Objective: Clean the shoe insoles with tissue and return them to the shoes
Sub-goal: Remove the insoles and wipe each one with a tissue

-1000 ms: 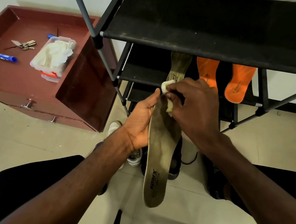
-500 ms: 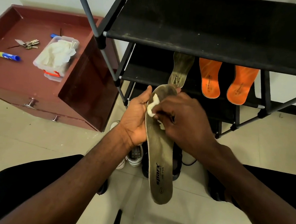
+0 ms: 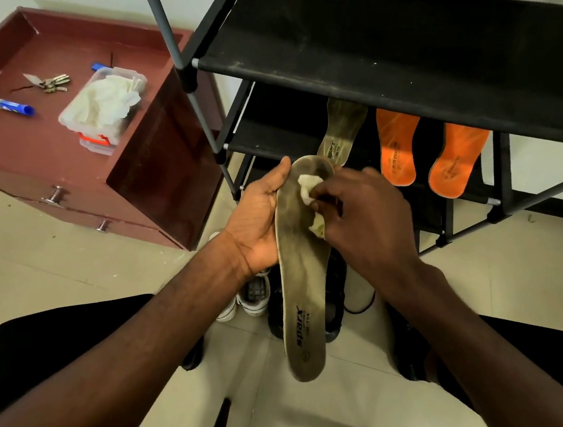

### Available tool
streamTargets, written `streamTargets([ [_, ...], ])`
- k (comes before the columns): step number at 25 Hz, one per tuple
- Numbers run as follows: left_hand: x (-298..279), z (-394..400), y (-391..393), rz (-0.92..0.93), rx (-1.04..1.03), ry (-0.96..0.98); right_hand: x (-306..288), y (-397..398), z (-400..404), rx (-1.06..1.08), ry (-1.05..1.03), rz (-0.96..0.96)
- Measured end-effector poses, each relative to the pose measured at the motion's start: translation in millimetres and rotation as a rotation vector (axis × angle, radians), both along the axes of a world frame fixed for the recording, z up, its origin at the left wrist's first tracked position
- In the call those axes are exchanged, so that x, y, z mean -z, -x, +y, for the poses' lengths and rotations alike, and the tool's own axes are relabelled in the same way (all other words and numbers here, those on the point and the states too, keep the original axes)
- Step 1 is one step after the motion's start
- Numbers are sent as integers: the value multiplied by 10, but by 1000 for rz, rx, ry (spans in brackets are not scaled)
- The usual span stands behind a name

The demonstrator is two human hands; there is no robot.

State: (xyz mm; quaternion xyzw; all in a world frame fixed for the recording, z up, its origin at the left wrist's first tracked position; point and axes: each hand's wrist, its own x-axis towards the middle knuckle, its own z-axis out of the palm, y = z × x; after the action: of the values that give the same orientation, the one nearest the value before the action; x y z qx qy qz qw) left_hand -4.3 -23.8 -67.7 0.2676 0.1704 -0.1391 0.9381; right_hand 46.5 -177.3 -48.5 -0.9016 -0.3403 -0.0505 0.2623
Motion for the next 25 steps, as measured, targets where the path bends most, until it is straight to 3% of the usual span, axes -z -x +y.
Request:
streamTargets([
  [5, 8, 5, 6, 49, -46, -46, 26, 212, 31, -6, 47, 134],
  [10, 47, 104, -18, 73, -168, -4, -18, 410, 84, -108, -283, 555],
  [12, 19, 77, -32, 53, -137, -10, -24, 428, 133, -113, -272, 405],
  [15, 10, -108, 17, 32, -34, -6, -8, 132, 163, 93, -256, 130],
  [17, 16, -161, 34, 45, -25, -2, 10, 46, 187, 102, -309, 134],
  [19, 11, -76, 31, 56, -46, -21, 16, 163, 209, -40, -321, 201],
  [21, -6, 18, 23, 61, -66, -49, 14, 264, 163, -126, -189, 159],
  [23, -50, 21, 16, 51, -52, -75, 44, 111, 98, -87, -59, 30],
  [25, -104, -22, 6, 27, -42, -133, 50, -92, 38, 5, -57, 21],
])
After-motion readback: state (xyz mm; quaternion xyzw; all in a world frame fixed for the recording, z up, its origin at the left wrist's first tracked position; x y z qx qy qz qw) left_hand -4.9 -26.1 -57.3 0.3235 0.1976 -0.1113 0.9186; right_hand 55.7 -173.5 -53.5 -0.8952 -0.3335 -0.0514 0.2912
